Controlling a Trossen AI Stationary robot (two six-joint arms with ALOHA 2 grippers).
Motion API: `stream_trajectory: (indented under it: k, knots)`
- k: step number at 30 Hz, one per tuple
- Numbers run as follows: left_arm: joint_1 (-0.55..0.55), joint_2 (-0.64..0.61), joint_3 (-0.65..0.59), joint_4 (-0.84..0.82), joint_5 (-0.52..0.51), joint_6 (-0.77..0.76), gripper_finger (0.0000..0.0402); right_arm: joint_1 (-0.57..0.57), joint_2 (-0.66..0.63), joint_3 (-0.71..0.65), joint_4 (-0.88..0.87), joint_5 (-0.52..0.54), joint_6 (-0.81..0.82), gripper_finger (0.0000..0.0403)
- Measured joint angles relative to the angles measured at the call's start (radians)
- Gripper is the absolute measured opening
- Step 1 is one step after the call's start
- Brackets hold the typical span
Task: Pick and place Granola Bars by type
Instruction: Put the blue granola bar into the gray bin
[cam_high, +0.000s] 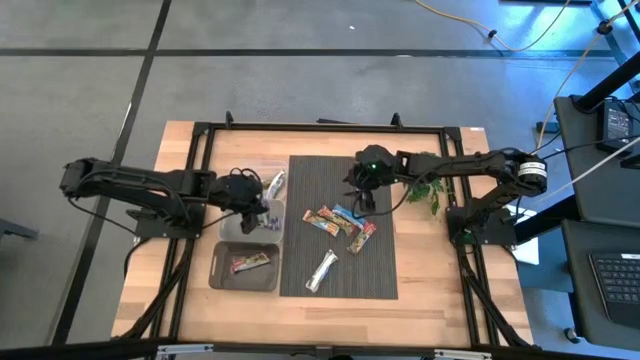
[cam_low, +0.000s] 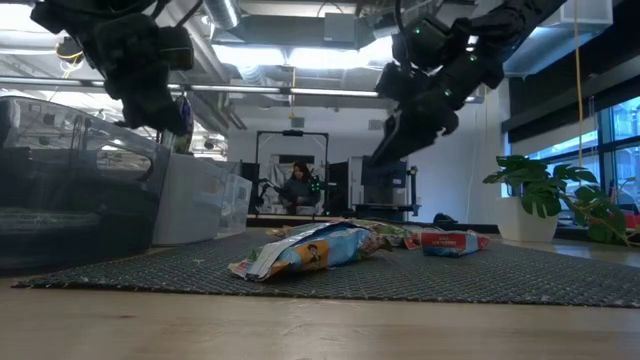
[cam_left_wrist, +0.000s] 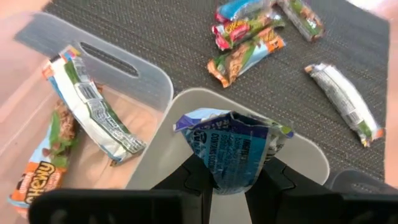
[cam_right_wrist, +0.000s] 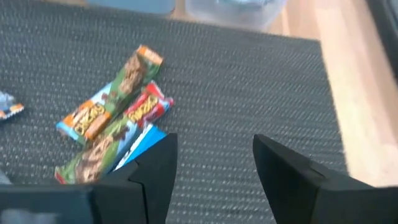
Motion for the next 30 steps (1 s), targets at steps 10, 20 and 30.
stream_trajectory:
  k: [10, 20, 30]
  knots:
    - [-0.03, 0.095, 0.0, -0.002, 0.002, 0.007, 0.0063, 0.0, 0.0, -0.026, 0.006, -0.004, 0.0, 0.0213]
    - [-0.03, 0.135, 0.0, 0.003, -0.001, 0.0, 0.0063, 0.001, 0.0, -0.026, -0.056, -0.151, 0.077, 0.0213]
    - [-0.03, 0.135, 0.0, -0.003, 0.0, -0.015, 0.0081, 0.003, 0.0, -0.026, -0.092, -0.163, 0.076, 0.0213]
